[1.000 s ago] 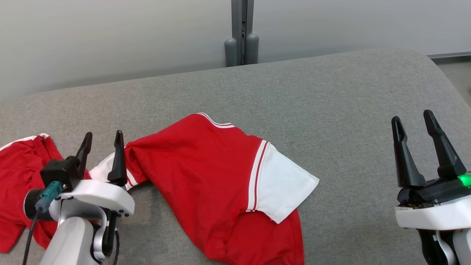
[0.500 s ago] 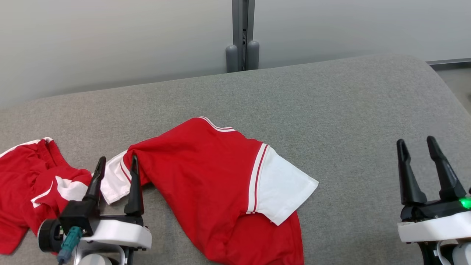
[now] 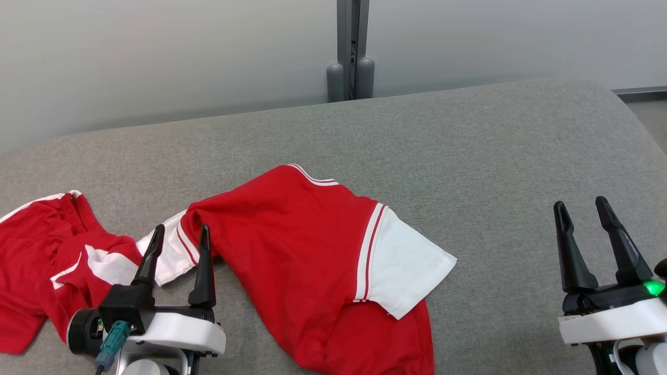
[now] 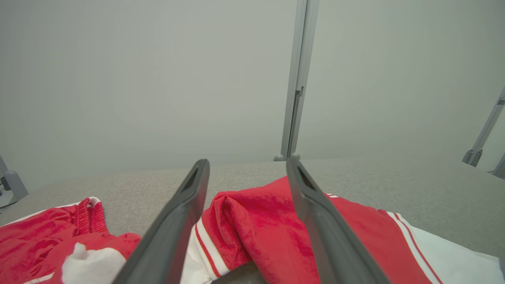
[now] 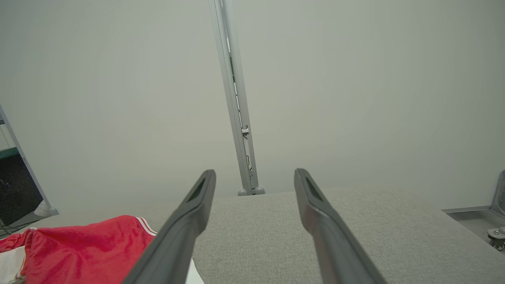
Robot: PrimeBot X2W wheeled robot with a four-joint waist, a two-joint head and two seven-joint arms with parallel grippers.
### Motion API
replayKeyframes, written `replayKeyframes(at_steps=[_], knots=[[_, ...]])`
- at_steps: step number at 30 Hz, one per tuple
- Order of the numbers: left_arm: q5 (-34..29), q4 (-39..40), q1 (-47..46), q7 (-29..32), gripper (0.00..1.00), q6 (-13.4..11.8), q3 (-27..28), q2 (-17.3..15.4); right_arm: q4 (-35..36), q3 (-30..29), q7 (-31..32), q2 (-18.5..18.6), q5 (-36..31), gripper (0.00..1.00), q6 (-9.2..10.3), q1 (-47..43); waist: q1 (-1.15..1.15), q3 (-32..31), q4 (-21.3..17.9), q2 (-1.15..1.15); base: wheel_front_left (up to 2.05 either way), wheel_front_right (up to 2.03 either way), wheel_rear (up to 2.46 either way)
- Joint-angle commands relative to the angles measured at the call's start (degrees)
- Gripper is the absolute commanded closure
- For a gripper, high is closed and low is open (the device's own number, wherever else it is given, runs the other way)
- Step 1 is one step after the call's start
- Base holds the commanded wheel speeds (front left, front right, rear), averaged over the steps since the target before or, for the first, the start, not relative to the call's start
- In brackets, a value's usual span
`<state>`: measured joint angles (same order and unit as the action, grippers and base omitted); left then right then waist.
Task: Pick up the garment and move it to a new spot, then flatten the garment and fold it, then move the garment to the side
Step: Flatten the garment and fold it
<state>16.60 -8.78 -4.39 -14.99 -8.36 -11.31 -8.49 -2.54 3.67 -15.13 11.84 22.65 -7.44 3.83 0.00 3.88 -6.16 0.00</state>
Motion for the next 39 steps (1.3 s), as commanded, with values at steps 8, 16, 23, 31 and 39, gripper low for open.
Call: replayKeyframes(at_steps=[8,16,23,31,39], knots=[[-0.4,-0.5,-1.9,-0.3,0.0,0.7,-0.5,0.0,0.1,0.4,0.0,0.3,0.5,0.0,-0.09,1.1,0.0,0.5,-0.5,0.0,0.0,0.0,0.0],[-1.1,-1.0,-4.0,3.0,0.0,2.5,-5.0,1.2,0.0,0.5,0.0,0.5,0.6,0.0,-0.09,1.6,0.0,0.9,-1.1,0.0,0.0,0.0,0.0],[-1.5,-4.0,-6.5,5.8,0.0,3.8,-8.9,2.7,-0.1,0.8,0.0,0.2,0.8,0.0,-0.09,2.2,0.0,1.3,-2.5,0.0,0.0,0.0,0.0],[-1.5,-11.2,-10.7,12.6,0.0,6.5,-15.6,4.4,0.3,0.6,0.0,0.0,1.0,0.0,-0.09,2.9,0.0,2.5,-5.1,0.0,0.0,0.0,0.0],[-3.8,-16.8,-13.2,23.6,0.0,7.9,-21.6,3.9,0.4,-0.1,0.0,-0.4,1.1,0.0,-0.09,3.5,0.0,3.5,-8.1,0.0,0.0,0.0,0.0]])
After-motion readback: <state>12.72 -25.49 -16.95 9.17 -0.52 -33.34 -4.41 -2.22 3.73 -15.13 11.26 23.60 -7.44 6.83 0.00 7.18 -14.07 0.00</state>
